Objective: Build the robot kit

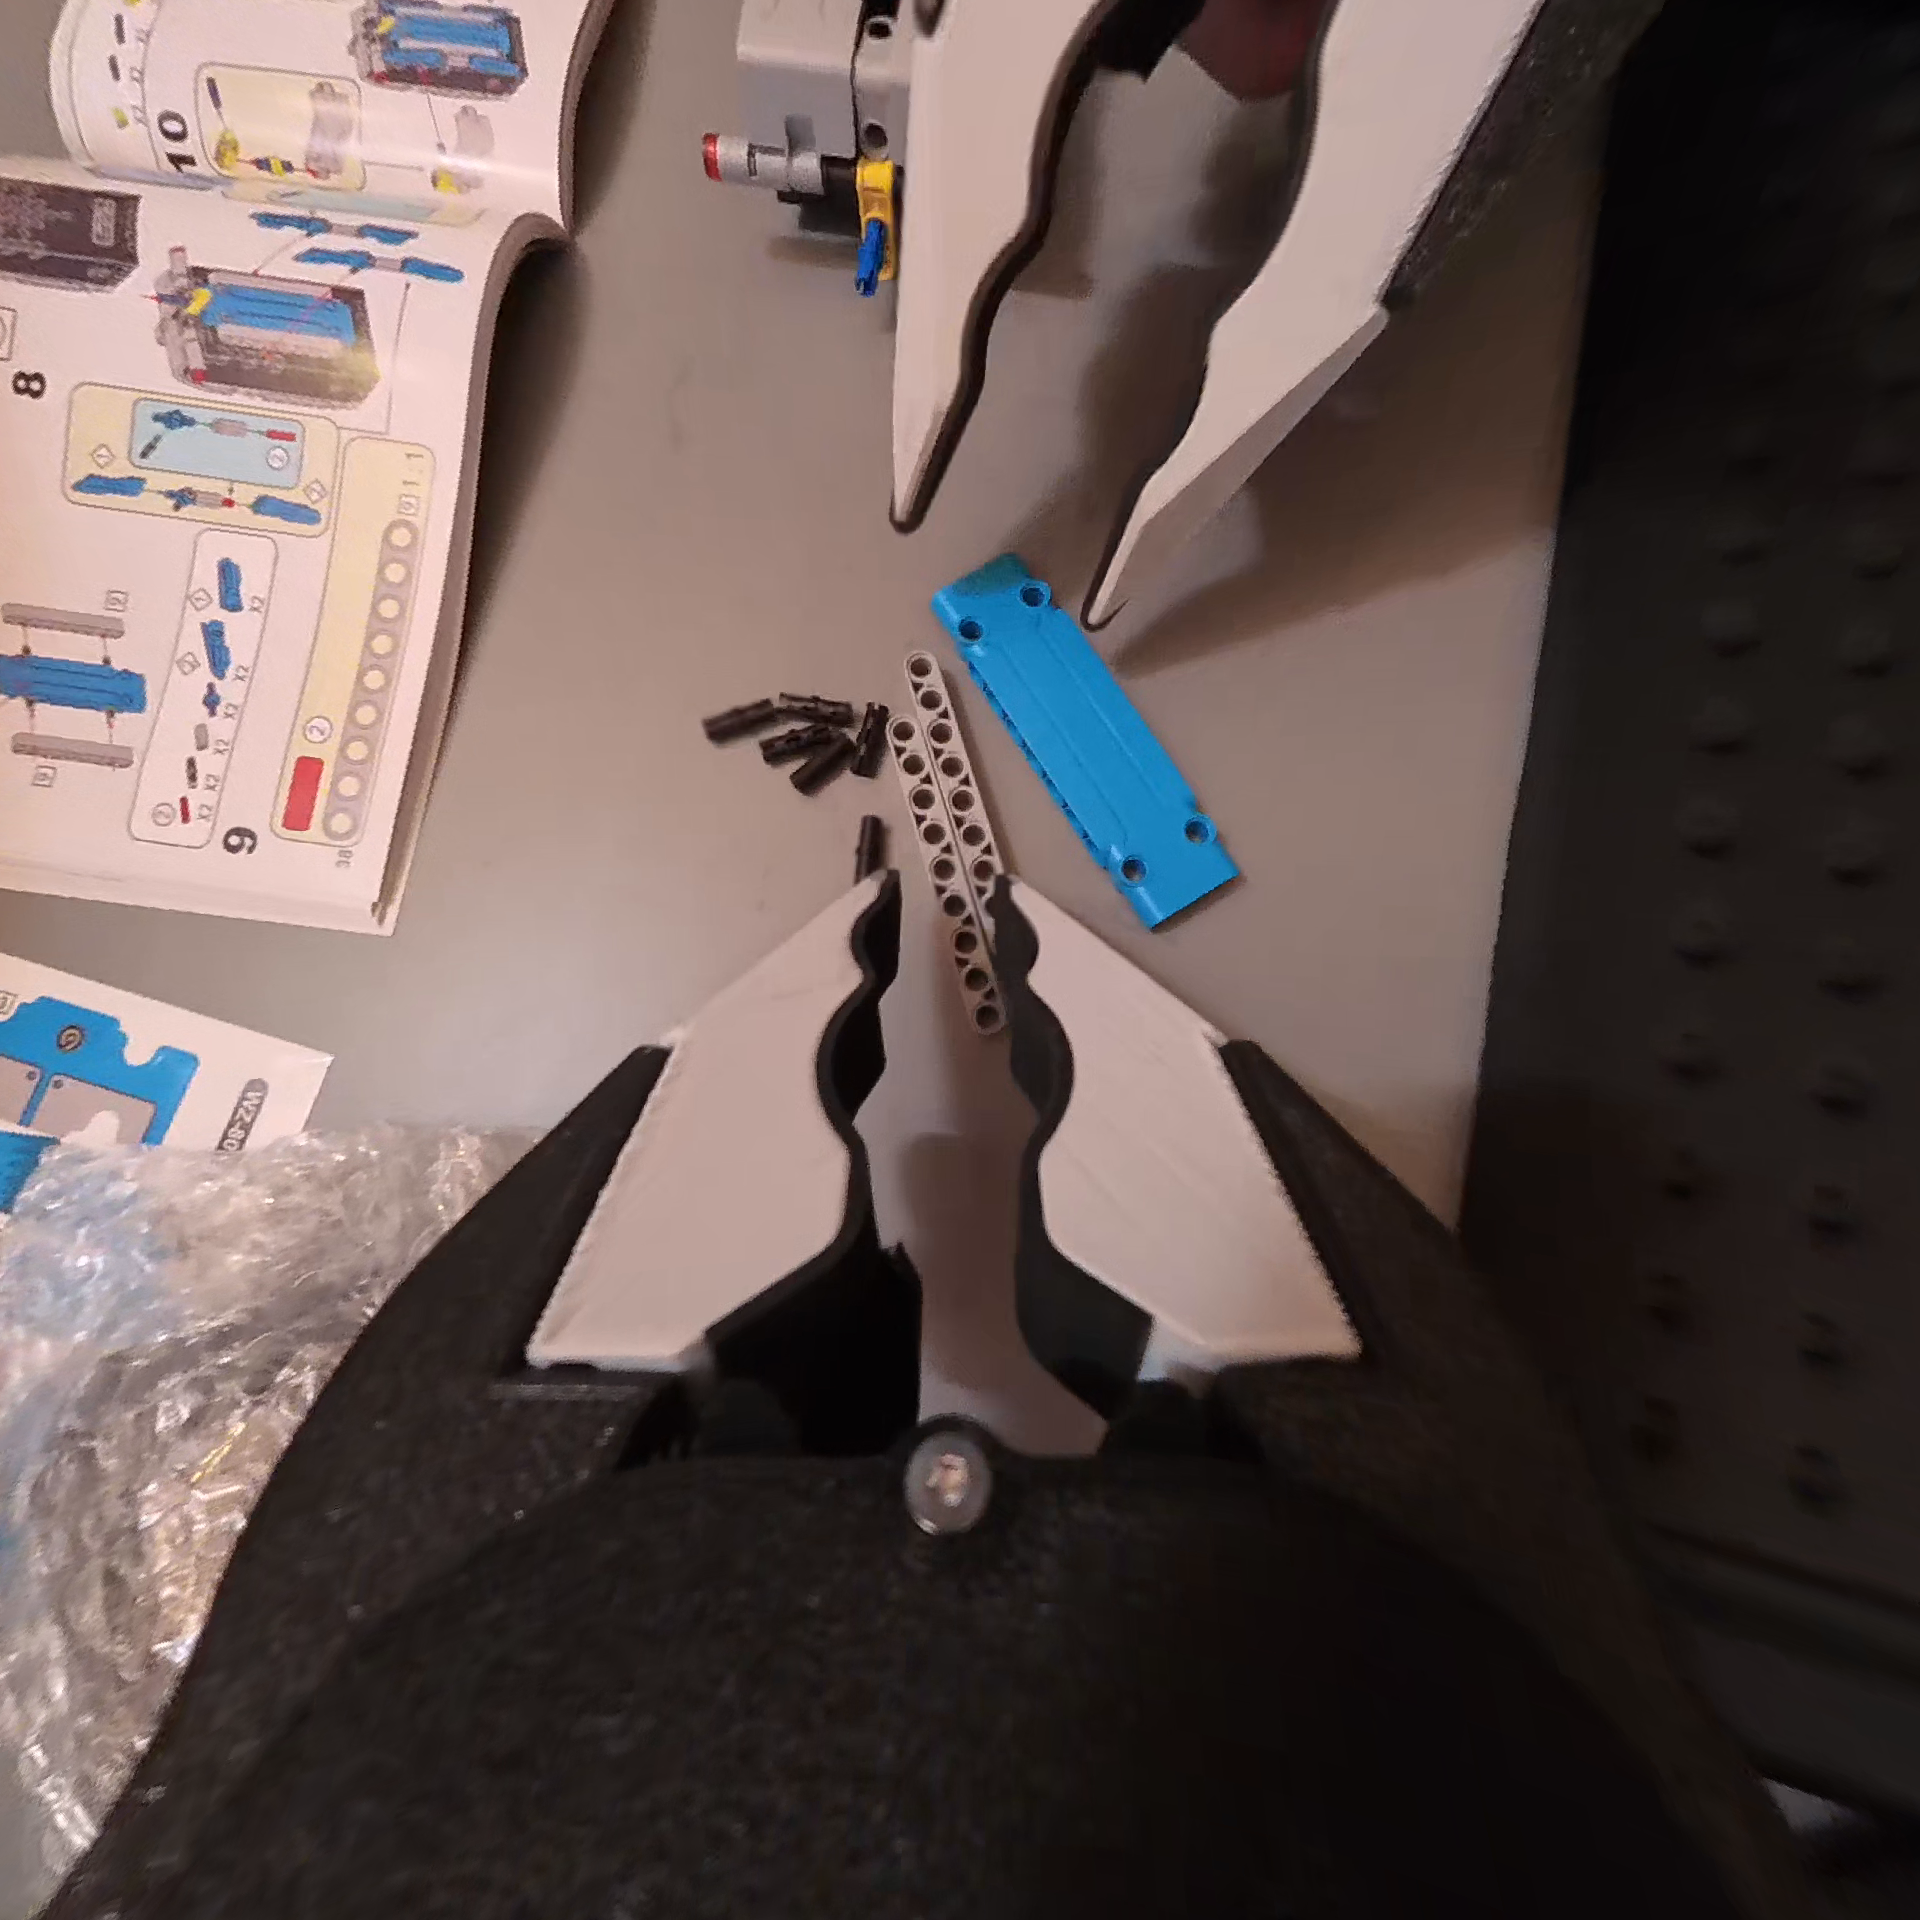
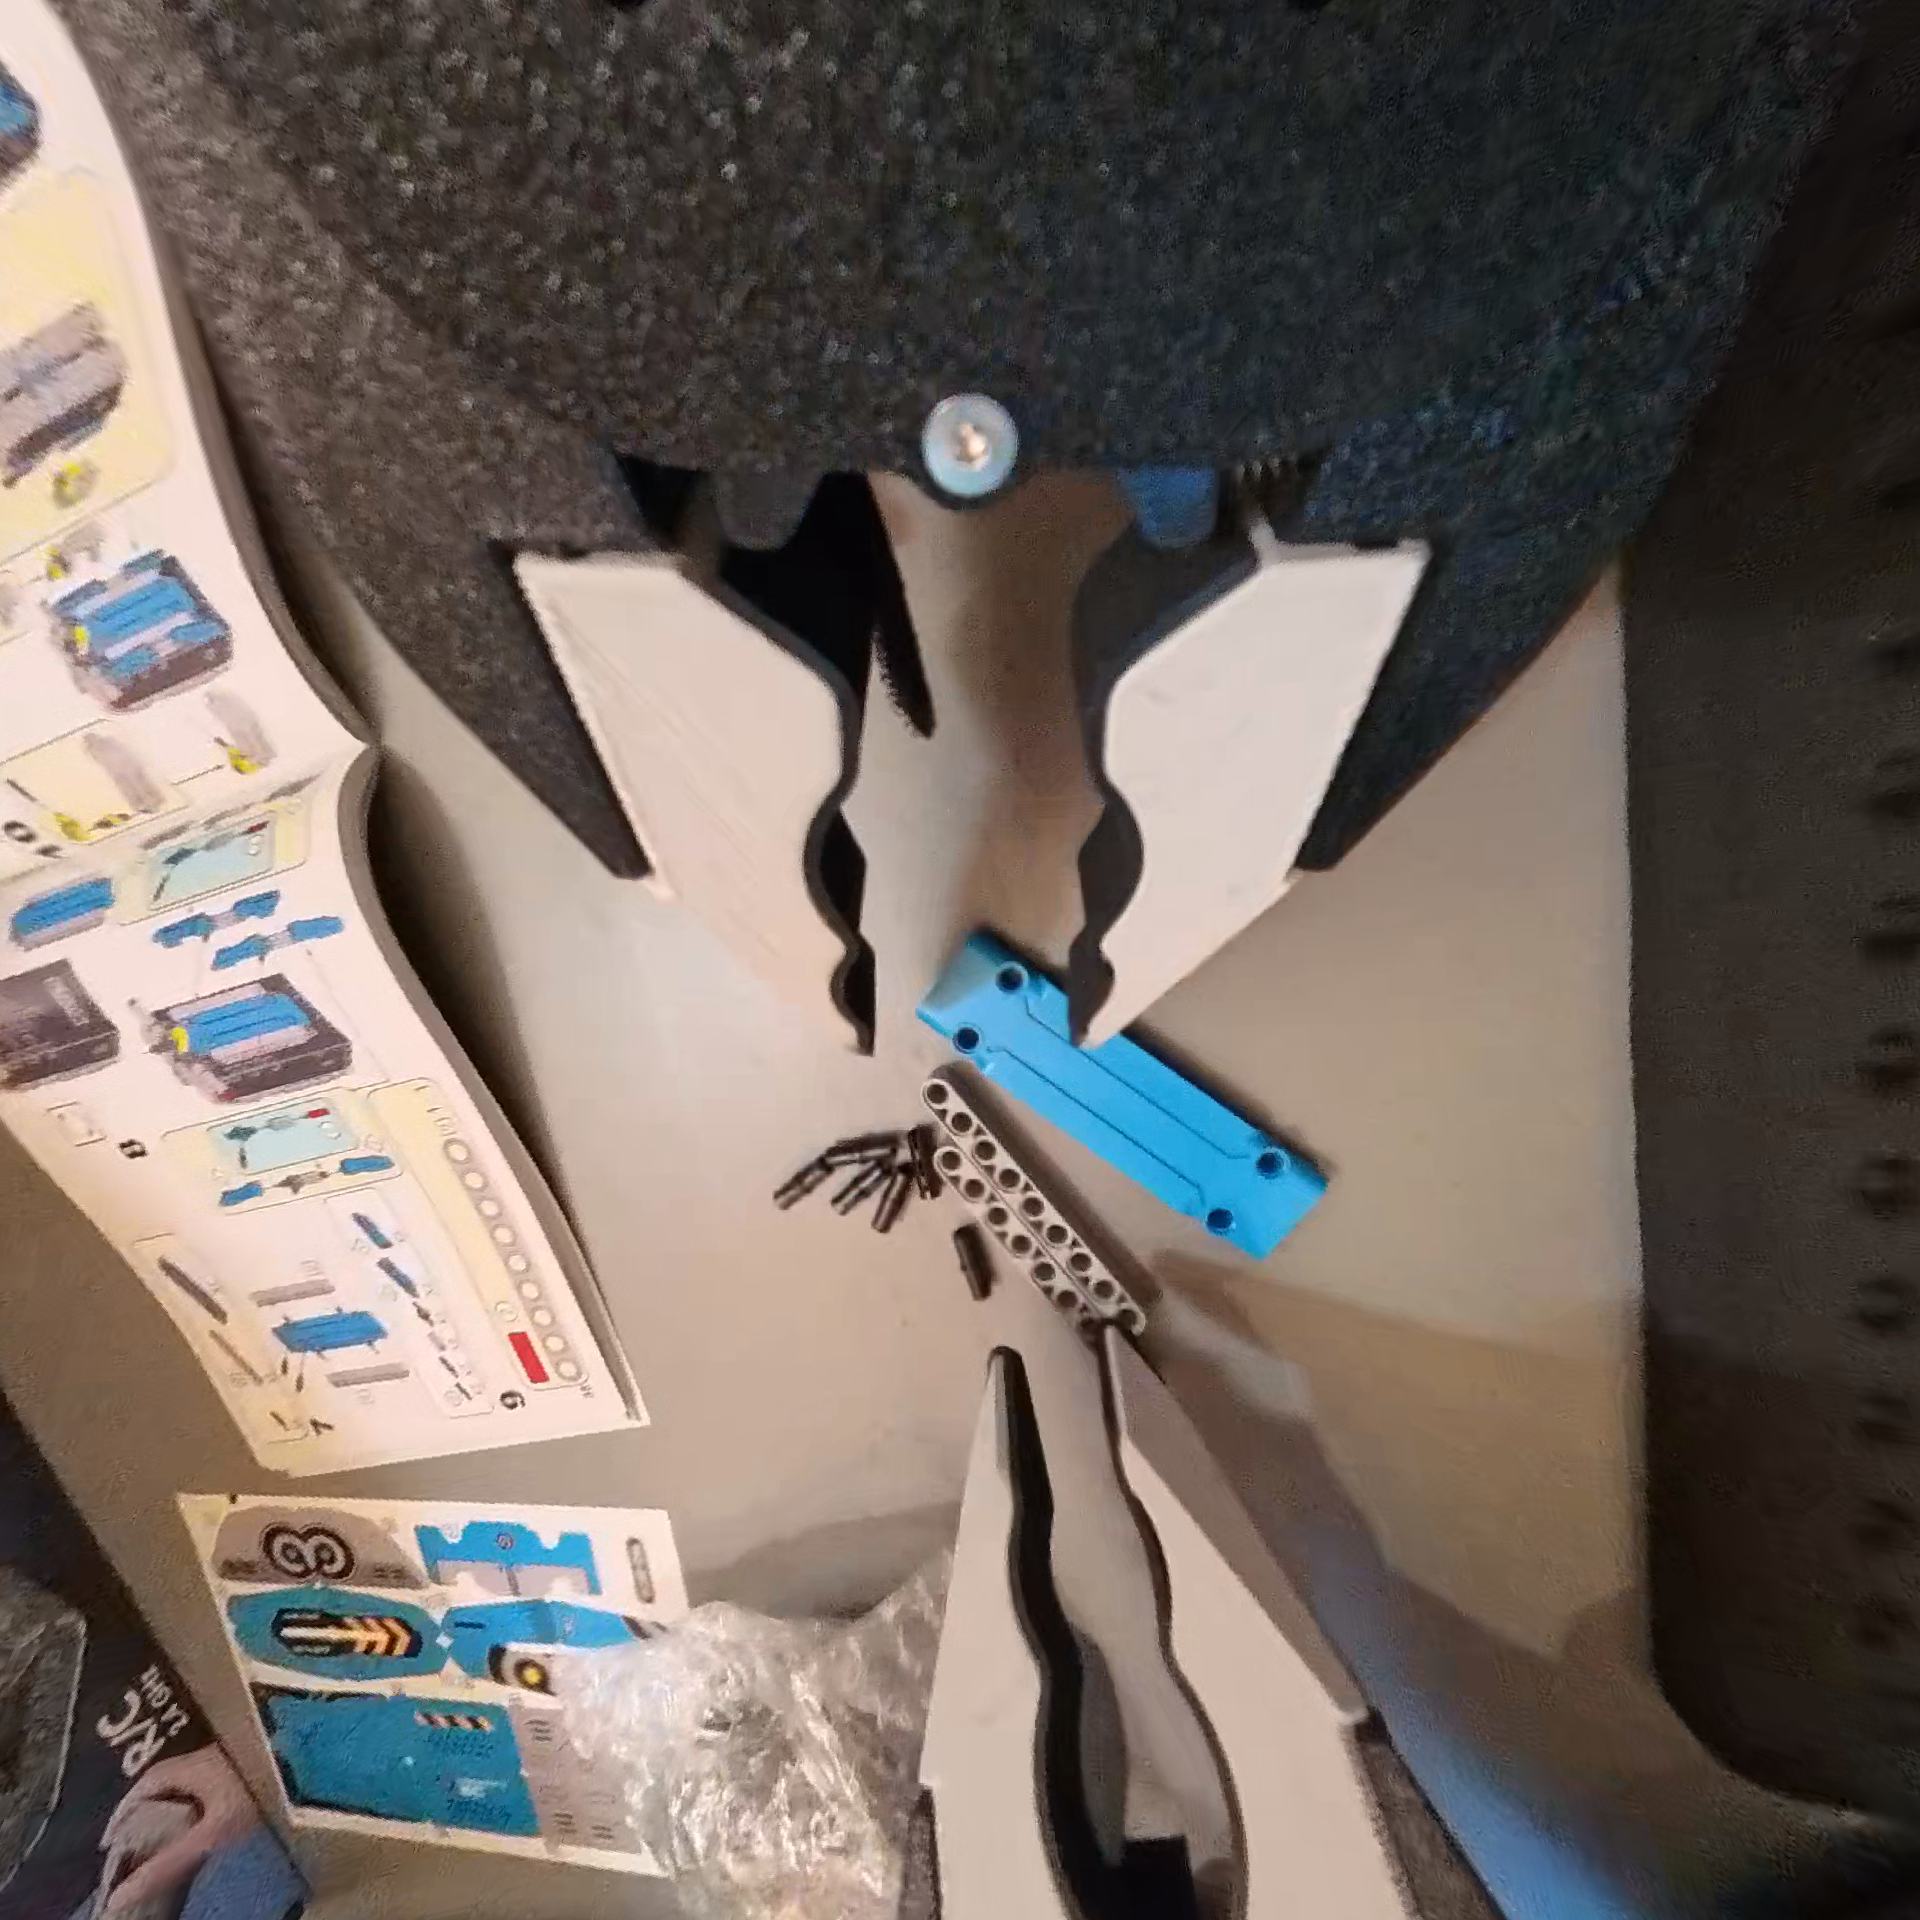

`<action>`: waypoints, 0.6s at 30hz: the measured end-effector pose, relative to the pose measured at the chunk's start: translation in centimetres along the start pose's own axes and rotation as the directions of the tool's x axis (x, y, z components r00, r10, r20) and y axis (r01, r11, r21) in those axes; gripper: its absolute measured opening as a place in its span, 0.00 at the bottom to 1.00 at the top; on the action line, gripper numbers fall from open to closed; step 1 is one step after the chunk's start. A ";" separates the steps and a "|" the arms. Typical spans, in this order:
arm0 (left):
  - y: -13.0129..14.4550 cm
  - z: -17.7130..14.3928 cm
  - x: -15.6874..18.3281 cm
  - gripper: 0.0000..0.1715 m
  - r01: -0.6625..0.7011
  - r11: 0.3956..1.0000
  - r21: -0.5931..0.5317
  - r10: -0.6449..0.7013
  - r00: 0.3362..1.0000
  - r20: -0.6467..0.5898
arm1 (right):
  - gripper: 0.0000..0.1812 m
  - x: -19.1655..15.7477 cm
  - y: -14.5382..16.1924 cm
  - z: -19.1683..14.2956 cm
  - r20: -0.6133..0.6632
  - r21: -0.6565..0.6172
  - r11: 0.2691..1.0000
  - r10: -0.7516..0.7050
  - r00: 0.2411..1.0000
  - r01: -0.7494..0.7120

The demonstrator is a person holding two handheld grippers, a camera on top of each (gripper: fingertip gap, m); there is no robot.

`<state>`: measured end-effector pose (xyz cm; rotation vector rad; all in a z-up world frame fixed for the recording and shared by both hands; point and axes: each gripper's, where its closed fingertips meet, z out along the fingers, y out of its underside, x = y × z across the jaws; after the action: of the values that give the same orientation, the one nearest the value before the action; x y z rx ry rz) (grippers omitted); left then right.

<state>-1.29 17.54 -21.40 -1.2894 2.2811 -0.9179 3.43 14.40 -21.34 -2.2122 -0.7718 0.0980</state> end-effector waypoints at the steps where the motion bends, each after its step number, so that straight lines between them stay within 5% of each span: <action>1: -0.2 -0.1 0.1 0.10 -0.001 1.000 0.010 0.001 1.000 -0.004 | 0.20 0.0 -0.2 -0.1 0.013 0.014 1.000 0.027 1.000 -0.027; 6: -1.9 -1.1 -1.7 0.10 0.045 0.993 0.106 -0.052 0.996 0.073 | 0.18 3.3 -0.7 -1.2 -0.081 0.068 0.977 0.208 0.975 -0.203; 12: -3.9 -2.7 -7.7 0.11 0.207 0.915 0.345 -0.304 0.917 0.258 | 0.18 7.2 -0.4 -3.7 -0.182 0.162 0.935 0.342 0.922 -0.315; 18: -2.8 -1.9 -9.5 0.11 0.259 0.886 0.384 -0.375 0.887 0.268 | 0.17 10.4 0.1 -6.4 -0.234 0.269 0.903 0.399 0.886 -0.336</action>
<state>4.19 25.30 -18.14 -1.5515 1.5925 -1.0483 13.87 16.00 -15.17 -2.0717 -0.1622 0.0488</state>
